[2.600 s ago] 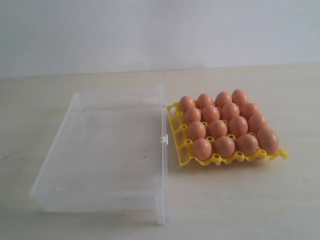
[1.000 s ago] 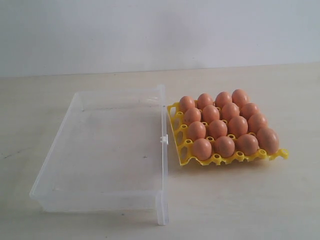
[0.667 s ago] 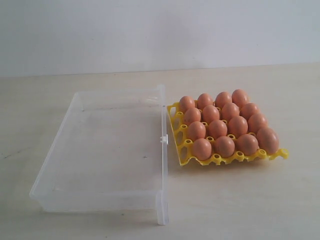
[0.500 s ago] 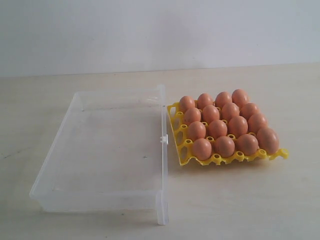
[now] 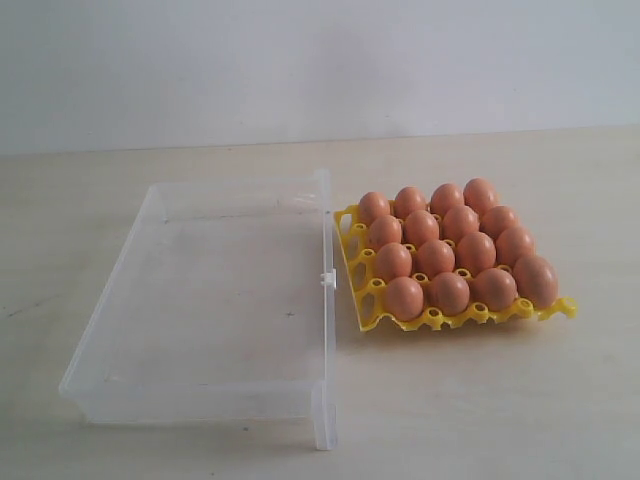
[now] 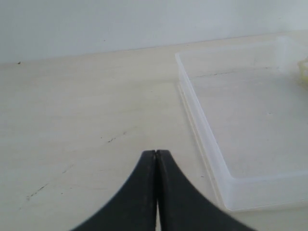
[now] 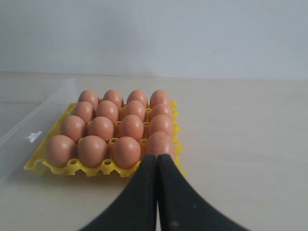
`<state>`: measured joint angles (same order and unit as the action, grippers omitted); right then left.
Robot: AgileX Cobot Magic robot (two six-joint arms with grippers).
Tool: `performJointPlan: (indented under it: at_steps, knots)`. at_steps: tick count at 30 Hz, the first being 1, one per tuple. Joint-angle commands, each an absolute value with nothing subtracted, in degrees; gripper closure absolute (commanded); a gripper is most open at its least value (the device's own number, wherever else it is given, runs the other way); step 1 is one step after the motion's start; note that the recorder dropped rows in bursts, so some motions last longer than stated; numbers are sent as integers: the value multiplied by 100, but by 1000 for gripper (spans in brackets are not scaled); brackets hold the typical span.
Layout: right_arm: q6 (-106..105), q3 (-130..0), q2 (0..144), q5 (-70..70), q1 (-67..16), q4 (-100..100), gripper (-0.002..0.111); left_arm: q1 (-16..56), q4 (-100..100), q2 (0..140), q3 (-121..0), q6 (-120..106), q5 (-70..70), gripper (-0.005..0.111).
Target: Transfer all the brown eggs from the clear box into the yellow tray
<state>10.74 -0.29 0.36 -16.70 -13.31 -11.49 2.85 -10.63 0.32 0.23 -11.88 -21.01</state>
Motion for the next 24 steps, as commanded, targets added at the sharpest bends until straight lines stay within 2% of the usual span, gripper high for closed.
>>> performJointPlan:
  at_steps: [1, 8, 13, 24]
  knots:
    - [295, 0, 0, -1541, -1336, -536, 108, 279, -1068, 0, 0, -1177, -2046, 107]
    - [415, 0, 0, -1509, -1237, -286, 108, 279, -1068, 0, 0, -1177, -2046, 107]
    - [284, 0, 0, -1509, -666, -295, 108, 279, -1068, 0, 0, -1177, -2046, 107]
    - [515, 0, 0, -1509, -650, -295, 108, 279, -1068, 0, 0, -1177, -2046, 107]
